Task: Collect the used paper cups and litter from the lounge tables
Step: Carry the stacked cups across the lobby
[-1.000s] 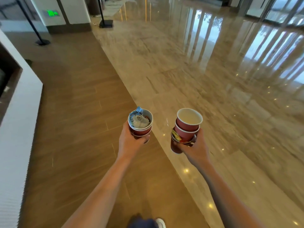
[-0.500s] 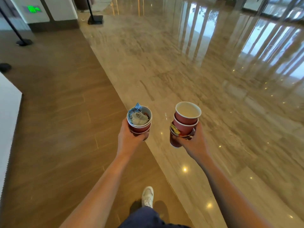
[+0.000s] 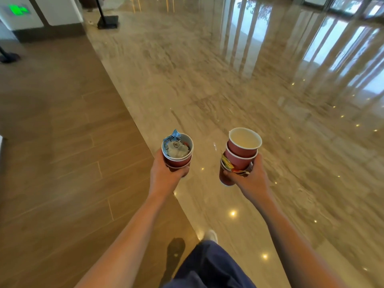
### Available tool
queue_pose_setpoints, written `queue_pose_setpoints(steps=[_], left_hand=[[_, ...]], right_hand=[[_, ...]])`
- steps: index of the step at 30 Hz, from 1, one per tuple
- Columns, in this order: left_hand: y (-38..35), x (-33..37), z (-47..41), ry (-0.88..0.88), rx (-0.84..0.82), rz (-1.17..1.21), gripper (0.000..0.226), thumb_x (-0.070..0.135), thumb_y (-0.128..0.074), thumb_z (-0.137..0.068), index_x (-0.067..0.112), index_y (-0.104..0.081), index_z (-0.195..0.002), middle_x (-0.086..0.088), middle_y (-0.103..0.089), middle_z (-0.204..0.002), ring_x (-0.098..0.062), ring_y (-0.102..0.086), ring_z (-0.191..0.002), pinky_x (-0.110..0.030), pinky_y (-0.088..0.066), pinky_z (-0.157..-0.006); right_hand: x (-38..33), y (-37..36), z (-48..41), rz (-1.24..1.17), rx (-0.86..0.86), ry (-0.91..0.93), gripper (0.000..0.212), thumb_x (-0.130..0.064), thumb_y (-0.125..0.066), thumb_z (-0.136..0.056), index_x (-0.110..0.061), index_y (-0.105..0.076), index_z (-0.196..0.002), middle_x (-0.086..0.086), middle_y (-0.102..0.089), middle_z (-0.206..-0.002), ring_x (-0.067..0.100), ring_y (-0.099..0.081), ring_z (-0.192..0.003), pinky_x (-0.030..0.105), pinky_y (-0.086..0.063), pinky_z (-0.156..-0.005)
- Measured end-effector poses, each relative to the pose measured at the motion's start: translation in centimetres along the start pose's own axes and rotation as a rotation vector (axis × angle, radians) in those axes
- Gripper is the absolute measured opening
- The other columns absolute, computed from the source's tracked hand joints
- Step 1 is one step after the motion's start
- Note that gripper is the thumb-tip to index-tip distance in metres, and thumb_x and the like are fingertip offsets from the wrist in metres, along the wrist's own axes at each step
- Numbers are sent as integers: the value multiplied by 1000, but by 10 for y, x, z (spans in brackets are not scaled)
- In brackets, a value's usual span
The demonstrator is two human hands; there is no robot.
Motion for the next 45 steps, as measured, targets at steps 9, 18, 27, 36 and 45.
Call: queue_pose_setpoints(steps=[9, 18, 27, 36, 45], left_hand=[[-77, 29, -156, -24, 13, 1, 73, 5, -84, -67, 32, -43, -120, 18, -56, -109, -2, -56, -103, -10, -43, -78], [-143, 57, -288, -62, 29, -50, 75, 6, -84, -66, 23, -46, -128, 6, -60, -118, -11, -57, -108, -18, -45, -86], [-191, 63, -431, -53, 12, -16, 67, 2, -83, -66, 30, -47, -115, 15, -60, -104, 1, -58, -95, -3, -44, -73], [-229, 84, -612, -81, -30, -22, 72, 3, -84, -63, 31, -47, -118, 17, -59, -106, 0, -58, -97, -4, -45, -76], [-274, 102, -761, -76, -51, -17, 73, 1, -83, -64, 24, -47, -124, 8, -60, -112, -4, -57, -100, -2, -44, -77]], right_hand=[[5, 6, -178, -43, -21, 1, 81, -13, -84, -65, -22, -38, -131, -6, -56, -121, 10, -56, -107, 11, -42, -73], [-8, 9, -328, -12, -59, 11, 83, -18, -85, -64, -26, -38, -132, -13, -56, -115, 3, -56, -100, 11, -41, -72], [-4, -14, -474, -30, -39, -10, 76, -11, -85, -64, -33, -39, -121, -25, -54, -104, -13, -55, -91, 14, -44, -74], [-31, -48, -644, -32, -5, -23, 76, -14, -84, -65, -33, -38, -123, -28, -52, -103, -19, -53, -89, 9, -42, -70], [-42, -67, -792, -42, 26, -22, 80, -14, -84, -66, -31, -37, -128, -26, -49, -105, -10, -52, -92, 10, -40, -73]])
Point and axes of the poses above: each hand's wrist, its own z-axis away from the middle knuckle, its own y-axis out of the back of the hand, x = y × z, the point moved 6 cm from there along -z, towards the middle knuckle
